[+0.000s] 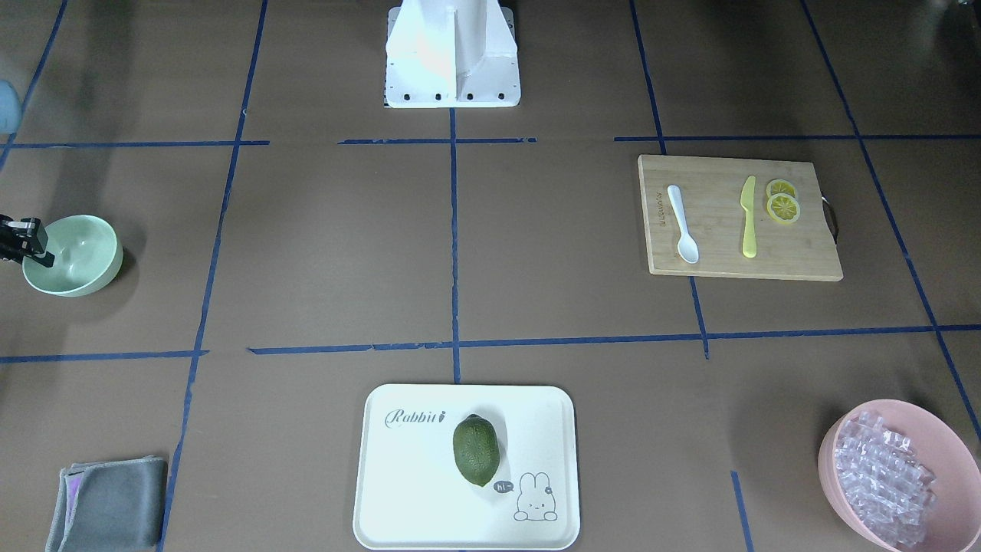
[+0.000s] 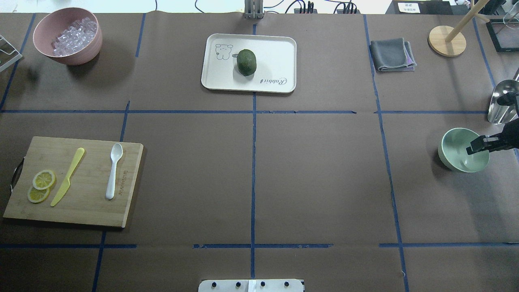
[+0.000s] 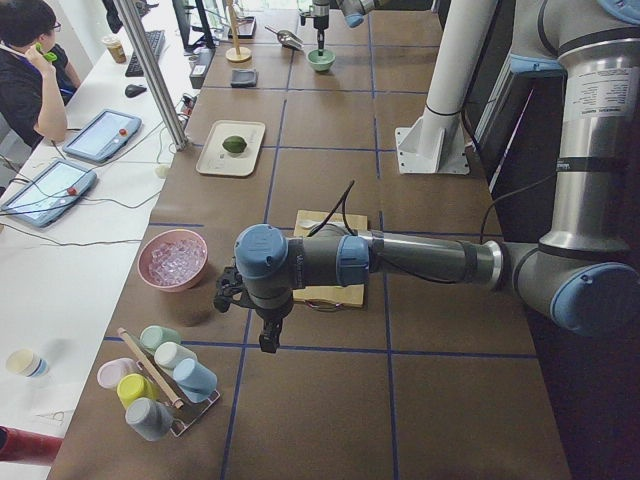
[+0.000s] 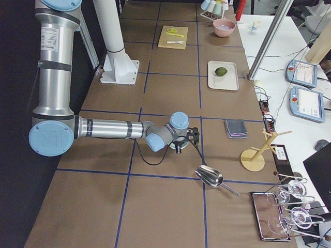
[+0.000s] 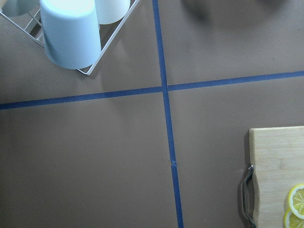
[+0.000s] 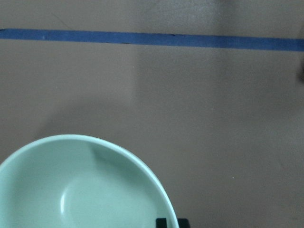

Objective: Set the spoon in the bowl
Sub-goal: 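Grasp the rim of the pale green bowl with the right gripper, then carry the bowl with the right gripper to the table center and set it down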

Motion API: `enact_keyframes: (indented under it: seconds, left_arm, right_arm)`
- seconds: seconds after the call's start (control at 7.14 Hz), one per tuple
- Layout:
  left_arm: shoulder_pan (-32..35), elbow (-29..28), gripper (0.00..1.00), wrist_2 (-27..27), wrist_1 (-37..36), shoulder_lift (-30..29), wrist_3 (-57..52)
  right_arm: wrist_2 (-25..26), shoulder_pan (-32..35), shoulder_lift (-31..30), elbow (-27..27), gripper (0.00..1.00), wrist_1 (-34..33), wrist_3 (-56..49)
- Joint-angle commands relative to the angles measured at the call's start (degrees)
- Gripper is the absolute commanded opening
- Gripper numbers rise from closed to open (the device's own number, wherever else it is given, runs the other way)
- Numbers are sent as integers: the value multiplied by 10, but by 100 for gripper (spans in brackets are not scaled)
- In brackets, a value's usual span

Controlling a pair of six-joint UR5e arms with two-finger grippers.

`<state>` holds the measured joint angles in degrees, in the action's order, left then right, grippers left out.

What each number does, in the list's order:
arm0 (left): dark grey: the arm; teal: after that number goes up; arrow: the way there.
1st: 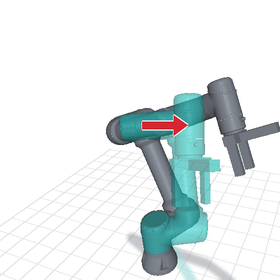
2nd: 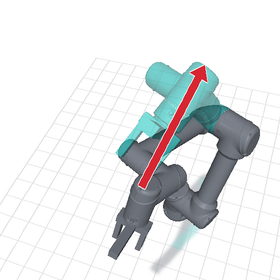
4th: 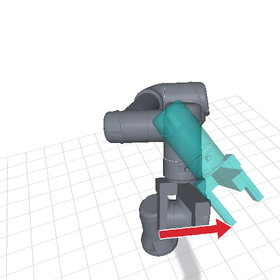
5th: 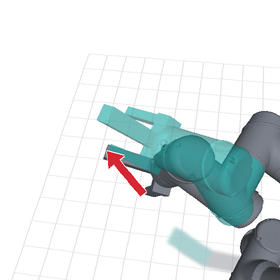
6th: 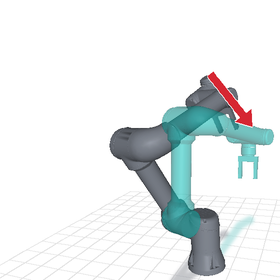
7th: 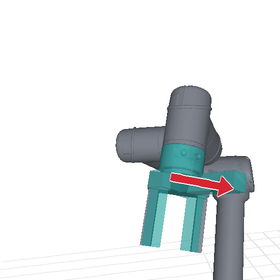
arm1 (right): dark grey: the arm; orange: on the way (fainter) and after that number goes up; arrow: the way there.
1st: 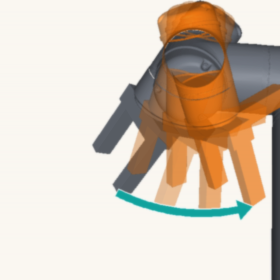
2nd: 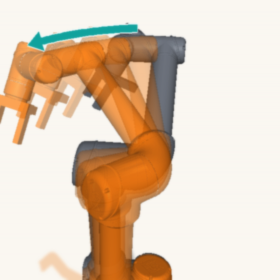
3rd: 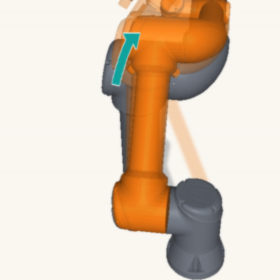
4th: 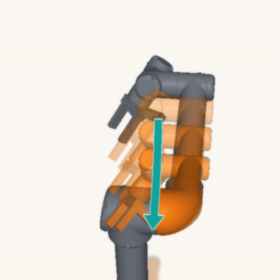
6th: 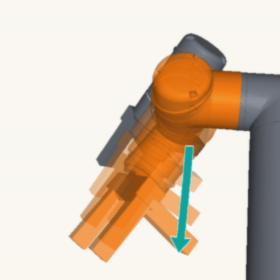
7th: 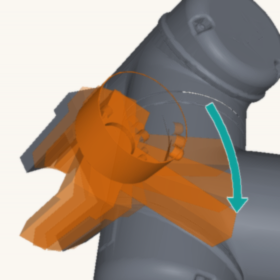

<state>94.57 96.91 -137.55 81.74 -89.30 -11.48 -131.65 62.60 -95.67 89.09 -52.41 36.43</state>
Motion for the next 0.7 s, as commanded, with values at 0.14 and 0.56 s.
enact_keyframes:
  seconds: [0.14, 0.56]
  left_arm:
    - [0, 27, 100, 0, 0, 10, 21]
    - [1, 44, 100, 0, 0, 25, 23]
  right_arm:
    - [-74, 19, -4, 39, 0, -1, 8]
    - [-88, -5, 61, 119, 0, -2, 189]
